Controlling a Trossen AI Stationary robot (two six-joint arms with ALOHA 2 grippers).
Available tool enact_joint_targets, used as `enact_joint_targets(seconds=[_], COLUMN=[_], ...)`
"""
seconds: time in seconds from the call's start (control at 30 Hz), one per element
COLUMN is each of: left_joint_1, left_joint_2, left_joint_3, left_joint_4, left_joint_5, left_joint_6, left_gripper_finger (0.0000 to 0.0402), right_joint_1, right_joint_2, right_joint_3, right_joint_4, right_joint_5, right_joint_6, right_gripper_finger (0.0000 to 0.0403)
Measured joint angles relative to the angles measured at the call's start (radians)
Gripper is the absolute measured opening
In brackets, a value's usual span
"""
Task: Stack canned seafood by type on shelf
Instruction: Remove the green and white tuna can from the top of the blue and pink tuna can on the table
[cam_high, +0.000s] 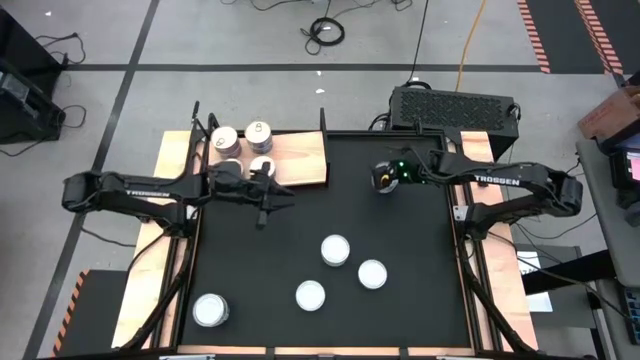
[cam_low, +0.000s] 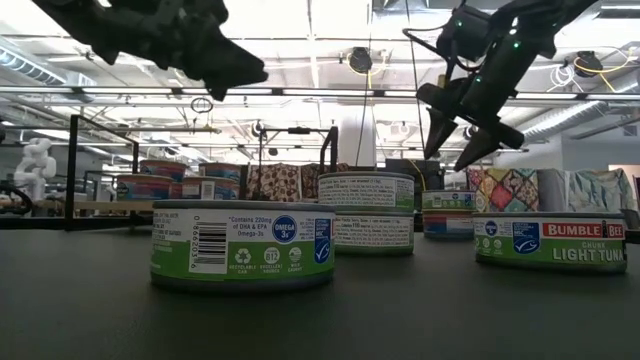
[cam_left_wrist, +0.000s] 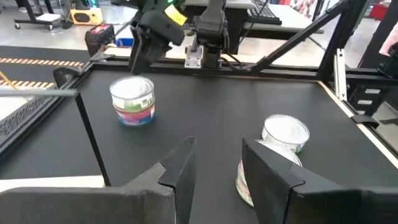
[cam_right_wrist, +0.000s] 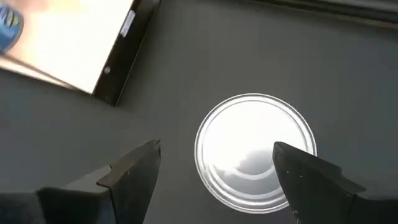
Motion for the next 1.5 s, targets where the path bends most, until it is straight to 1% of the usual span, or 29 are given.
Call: enact_joint_targets(seconds=[0.3,0.47,0.57,0.8,0.93,1.23,1.3,1.5], left_joint_1=[0.0,0.0,0.0,0.0,0.0,-0.007,-0.008,-0.024], left_joint_2=[-0.006,-0.006,-0.006,-0.006,-0.006,-0.005,-0.005,-0.005], left_joint_3=[-0.037,-0.044,-0.044,-0.044,-0.044,-0.045,-0.045,-0.045], left_joint_4=[0.003,0.002,-0.002,-0.005,-0.014,-0.008,-0.002,0.028], left_joint_5=[0.0,0.0,0.0,0.001,0.02,0.026,0.027,0.027], left_joint_6=[0.001,0.001,0.001,0.0,-0.008,-0.019,-0.02,-0.025], left_gripper_finger=[0.013,0.013,0.013,0.013,0.013,0.013,0.013,0.013], right_joint_1=[0.106,0.167,0.198,0.267,0.304,0.322,0.322,0.322], right_joint_2=[0.007,0.017,0.022,0.038,0.055,0.088,0.094,0.097], right_joint_3=[0.0,0.0,0.001,0.0,0.0,0.0,0.0,0.0], right_joint_4=[0.038,0.128,0.192,0.18,0.18,0.219,0.251,0.256], right_joint_5=[0.069,0.11,0.137,0.221,0.263,0.293,0.297,0.311], right_joint_6=[-0.082,-0.202,-0.244,-0.251,-0.244,-0.243,-0.244,-0.251], right_gripper_finger=[0.0303,0.0303,0.0303,0.0303,0.0303,0.0303,0.0303,0.0303])
